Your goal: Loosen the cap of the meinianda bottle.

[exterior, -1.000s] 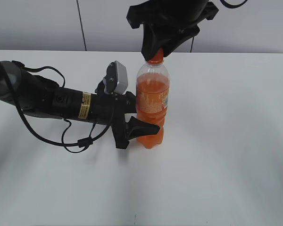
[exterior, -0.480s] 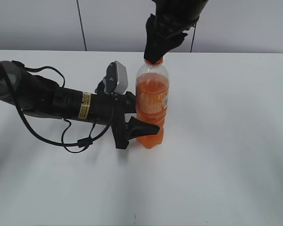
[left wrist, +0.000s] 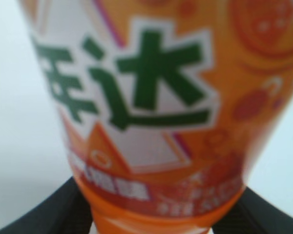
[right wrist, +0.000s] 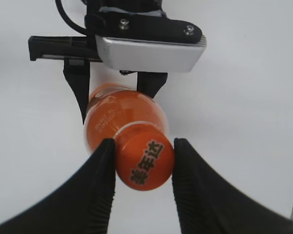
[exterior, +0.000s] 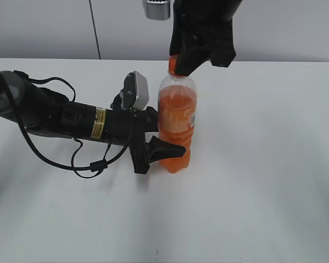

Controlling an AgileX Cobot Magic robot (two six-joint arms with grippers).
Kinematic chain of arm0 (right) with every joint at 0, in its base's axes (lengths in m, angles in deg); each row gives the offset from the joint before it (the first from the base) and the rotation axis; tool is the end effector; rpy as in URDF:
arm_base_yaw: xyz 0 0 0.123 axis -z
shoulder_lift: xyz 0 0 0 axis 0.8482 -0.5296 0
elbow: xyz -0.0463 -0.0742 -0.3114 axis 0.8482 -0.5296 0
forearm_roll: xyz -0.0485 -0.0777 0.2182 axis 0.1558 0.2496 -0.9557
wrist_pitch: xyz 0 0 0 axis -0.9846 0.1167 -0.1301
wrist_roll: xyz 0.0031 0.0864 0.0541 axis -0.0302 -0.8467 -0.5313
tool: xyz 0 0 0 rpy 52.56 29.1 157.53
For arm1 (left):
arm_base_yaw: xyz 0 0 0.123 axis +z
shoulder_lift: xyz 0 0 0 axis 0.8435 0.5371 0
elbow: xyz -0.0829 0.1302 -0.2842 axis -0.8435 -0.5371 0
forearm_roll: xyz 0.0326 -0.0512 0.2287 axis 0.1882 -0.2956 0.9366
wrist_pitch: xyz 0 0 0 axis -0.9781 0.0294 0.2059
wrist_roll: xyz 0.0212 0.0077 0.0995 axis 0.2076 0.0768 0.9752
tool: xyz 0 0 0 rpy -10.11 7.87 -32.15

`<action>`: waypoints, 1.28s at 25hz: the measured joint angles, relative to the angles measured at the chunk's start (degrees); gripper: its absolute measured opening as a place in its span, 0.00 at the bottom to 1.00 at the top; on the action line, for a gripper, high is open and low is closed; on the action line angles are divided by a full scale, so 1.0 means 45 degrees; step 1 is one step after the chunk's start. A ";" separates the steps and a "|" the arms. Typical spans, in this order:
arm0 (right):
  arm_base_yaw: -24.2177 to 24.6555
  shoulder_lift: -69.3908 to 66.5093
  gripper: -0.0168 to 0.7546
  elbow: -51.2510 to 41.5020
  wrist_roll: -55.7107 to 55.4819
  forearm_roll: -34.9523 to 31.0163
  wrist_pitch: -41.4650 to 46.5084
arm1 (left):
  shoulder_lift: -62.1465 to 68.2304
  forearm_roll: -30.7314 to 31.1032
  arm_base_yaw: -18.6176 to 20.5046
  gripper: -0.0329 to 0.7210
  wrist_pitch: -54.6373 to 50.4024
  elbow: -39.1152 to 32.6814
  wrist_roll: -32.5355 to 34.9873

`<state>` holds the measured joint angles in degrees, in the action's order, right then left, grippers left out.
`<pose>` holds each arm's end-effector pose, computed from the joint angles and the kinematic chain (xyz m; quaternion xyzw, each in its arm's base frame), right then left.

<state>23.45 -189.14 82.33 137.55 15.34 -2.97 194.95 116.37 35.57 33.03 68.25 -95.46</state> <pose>0.3243 0.2455 0.3471 -0.7850 0.5869 0.0294 0.1961 0.3527 -0.2304 0.1302 0.5631 0.6239 -0.3616 0.4036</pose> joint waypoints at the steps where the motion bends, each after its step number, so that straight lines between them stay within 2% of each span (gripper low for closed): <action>1: 0.0000 0.0000 0.37 0.0012 0.0473 0.0000 0.0000 | 0.0000 0.0000 0.0000 0.59 0.0000 0.0000 0.0000; 6: 0.0000 0.0000 0.37 0.0012 0.1855 0.0000 0.0016 | 0.0000 0.0000 0.0000 0.59 0.0000 0.0000 0.0000; 12: 0.0000 0.0000 0.39 0.0083 0.0854 -0.0011 0.0016 | 0.0000 0.0000 0.0000 0.59 0.0000 0.0000 0.0000; 14: 0.0000 0.0000 0.42 0.0162 0.0589 -0.0050 0.0033 | 0.0000 0.0000 0.0000 0.59 0.0014 0.0000 -0.0014; 19: 0.0000 0.0270 0.60 0.0318 0.0285 -0.0436 0.0006 | 0.0000 0.0011 0.0000 0.59 0.0012 0.0000 -0.0014; 22: 0.0000 0.0487 0.63 0.0317 -0.0529 -0.0484 0.0006 | 0.0000 0.0011 0.0000 0.59 0.0012 0.0000 -0.0014; 24: 0.0000 0.0582 0.64 0.0317 -0.1850 -0.0498 0.0006 | 0.0000 0.0013 0.0000 0.59 0.0012 0.0000 -0.0014; 28: 0.0000 0.0788 0.64 0.0317 -0.6364 -0.0498 0.0006 | 0.0000 0.0013 0.0000 0.59 0.0022 0.0000 -0.0014; 32: 0.0000 0.0812 0.64 0.0317 -1.2959 -0.0429 0.0016 | 0.0000 0.0013 0.0000 0.59 0.0022 0.0000 -0.0014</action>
<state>23.45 -185.49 83.76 79.23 13.41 -2.90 194.95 116.43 35.57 33.13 68.25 -95.52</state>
